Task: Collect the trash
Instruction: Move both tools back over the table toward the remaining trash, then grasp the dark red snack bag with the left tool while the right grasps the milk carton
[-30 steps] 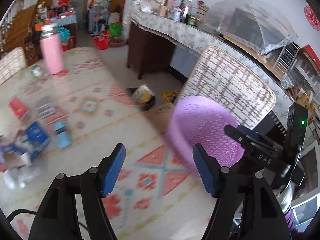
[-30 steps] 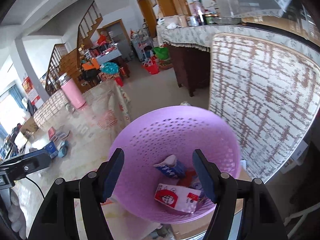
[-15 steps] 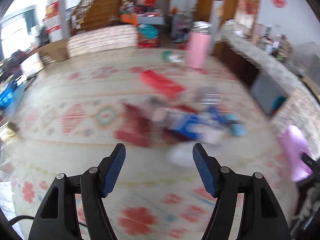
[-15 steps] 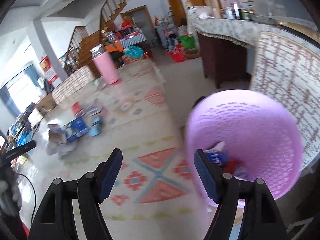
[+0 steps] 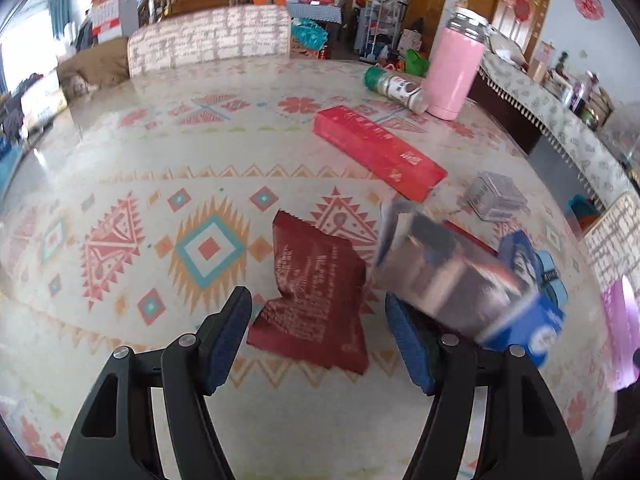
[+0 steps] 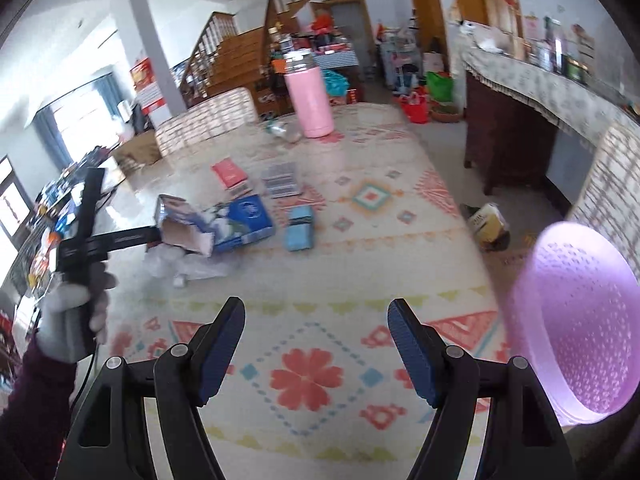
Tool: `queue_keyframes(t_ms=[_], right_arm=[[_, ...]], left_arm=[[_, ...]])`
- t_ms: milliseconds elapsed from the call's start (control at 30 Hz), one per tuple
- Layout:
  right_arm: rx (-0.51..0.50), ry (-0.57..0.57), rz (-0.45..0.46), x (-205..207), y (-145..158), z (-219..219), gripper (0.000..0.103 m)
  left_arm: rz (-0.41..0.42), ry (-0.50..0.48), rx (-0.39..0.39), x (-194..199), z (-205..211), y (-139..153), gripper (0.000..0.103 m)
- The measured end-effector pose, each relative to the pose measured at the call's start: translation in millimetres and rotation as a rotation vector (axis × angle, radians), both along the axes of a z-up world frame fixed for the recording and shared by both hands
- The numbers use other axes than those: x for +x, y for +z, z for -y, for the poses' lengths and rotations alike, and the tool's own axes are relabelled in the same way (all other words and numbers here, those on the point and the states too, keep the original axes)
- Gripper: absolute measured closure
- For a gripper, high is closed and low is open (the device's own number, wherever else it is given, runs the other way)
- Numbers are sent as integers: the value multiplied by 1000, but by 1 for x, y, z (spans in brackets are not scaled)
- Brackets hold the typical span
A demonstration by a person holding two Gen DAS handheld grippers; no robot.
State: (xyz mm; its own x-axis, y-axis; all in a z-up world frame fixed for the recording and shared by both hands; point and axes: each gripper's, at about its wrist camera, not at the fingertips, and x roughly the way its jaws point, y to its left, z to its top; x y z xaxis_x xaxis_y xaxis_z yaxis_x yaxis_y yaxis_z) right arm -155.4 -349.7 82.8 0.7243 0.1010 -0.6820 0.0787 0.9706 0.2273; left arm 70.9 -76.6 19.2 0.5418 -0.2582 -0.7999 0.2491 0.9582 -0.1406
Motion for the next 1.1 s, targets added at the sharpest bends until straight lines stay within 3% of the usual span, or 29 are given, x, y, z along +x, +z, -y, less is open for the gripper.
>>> queue_keyframes(t_ms=[67,133,233,500,800,867,933,1033,1100], right_arm=[[-5,32,-3,9,2,-12,25],[-15,67,-4,20,4,-26,25],[-43,129,0,39,8,-50,25],[-204,303,-16,107,15,-133,23],[-556,394,-122,180,-17,-216,24],[-600,383,-139,188,-26,-221,28],[-630,370,-160,195,-33,-223,58],[-622,333,-163,198,-31,-217,69],[-581,311,-144,195,-18,-211,70]], left_arm=[[-11,5,-20,2,-4,-5,35],[-7,7,-15,1,-7,-7,52],[-26,-7,-39,-2,-11,-7,65],[-27,31,-149,-10,-48,6,65],[4,55,-159,-10,-58,19,65],[2,62,-158,-10,-58,18,65],[-1,66,-162,-10,-59,18,65],[-4,72,-173,-9,-61,19,65],[-3,76,-177,-10,-62,20,65]])
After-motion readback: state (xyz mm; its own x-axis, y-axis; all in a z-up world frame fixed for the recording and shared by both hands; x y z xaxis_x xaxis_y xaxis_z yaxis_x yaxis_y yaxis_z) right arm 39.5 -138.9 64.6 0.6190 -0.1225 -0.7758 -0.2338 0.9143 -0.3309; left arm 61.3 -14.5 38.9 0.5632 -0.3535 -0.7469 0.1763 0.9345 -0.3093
